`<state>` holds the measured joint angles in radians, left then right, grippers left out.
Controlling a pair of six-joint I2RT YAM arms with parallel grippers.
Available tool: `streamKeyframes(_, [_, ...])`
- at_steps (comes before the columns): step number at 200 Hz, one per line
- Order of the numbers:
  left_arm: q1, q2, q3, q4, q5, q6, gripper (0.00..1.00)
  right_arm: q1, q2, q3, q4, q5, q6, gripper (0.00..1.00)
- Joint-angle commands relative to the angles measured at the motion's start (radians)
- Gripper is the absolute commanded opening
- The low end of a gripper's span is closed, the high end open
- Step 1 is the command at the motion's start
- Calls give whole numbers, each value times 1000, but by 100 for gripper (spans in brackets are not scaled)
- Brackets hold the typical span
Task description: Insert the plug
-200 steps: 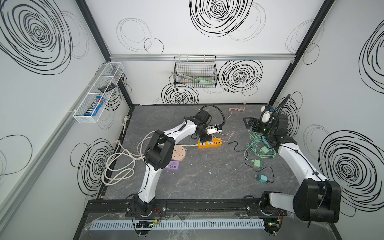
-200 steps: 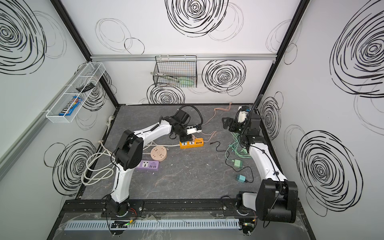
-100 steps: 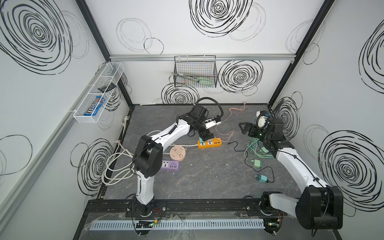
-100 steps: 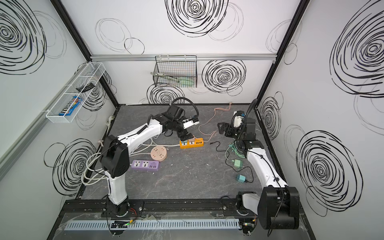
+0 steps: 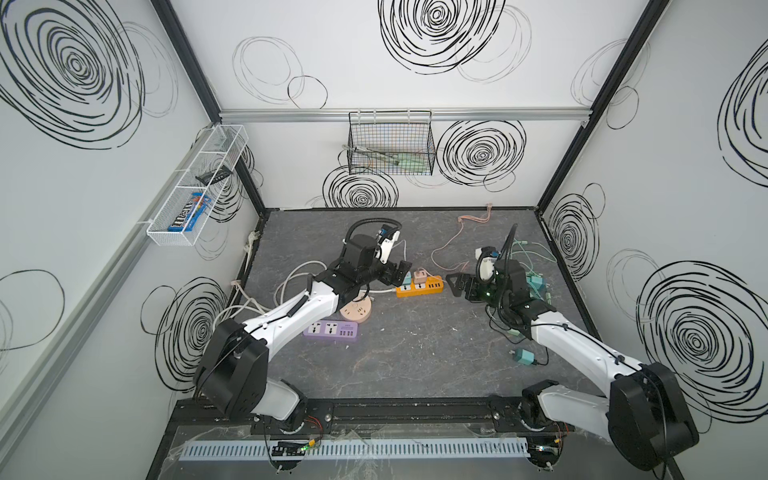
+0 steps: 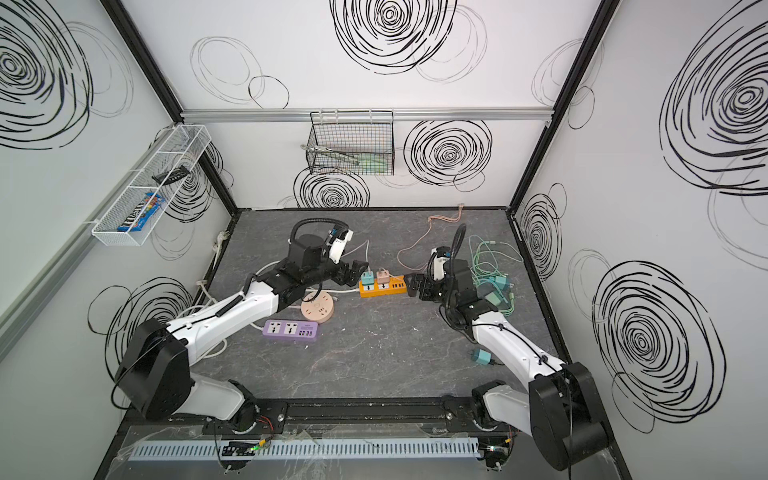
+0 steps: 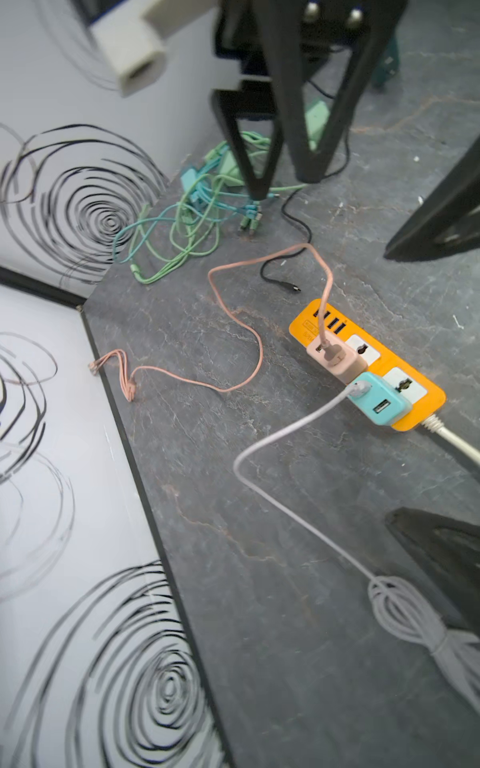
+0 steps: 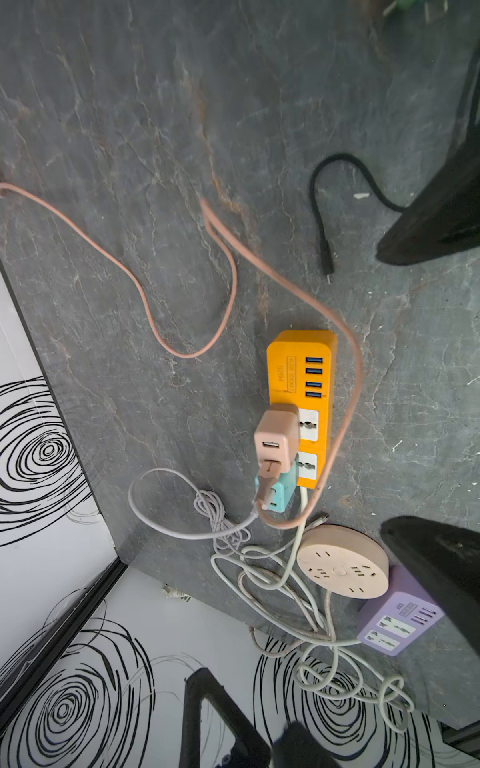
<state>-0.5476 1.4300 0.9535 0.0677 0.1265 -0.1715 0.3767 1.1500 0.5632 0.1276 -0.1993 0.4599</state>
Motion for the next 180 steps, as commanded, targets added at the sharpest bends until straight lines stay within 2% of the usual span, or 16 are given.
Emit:
streamKeyframes(1, [1, -75, -110, 118, -67, -275, 96, 42, -66, -77, 109, 47, 5, 100])
streamKeyframes(23, [-12, -125, -233, 174, -17, -395, 96, 74, -112, -148, 154, 23, -53, 97])
streamKeyframes(41, [-23, -118, -315, 268, 101, -500, 96, 93, -122, -195, 196, 0, -68, 94])
streamKeyframes(63, [-42, -50, -372, 409, 222, -627, 96, 118, -92, -242, 287, -10, -62, 91])
streamKeyframes(90, [-51, 64, -407, 617, 301, -779, 96, 125, 30, -232, 337, 10, -14, 86])
streamKeyframes(114, [-43, 145, -408, 716, 309, -848, 96, 126, 165, -186, 372, 7, 2, 74])
streamKeyframes(138, [-27, 204, -409, 739, 280, -860, 96, 125, 305, -138, 414, 32, 50, 55])
streamKeyframes(154, [-18, 237, -426, 796, 276, -876, 96, 124, 383, -99, 426, 40, 73, 53])
streamKeyframes(180, [-7, 294, -415, 821, 262, -870, 96, 125, 488, -61, 481, 51, 106, 40])
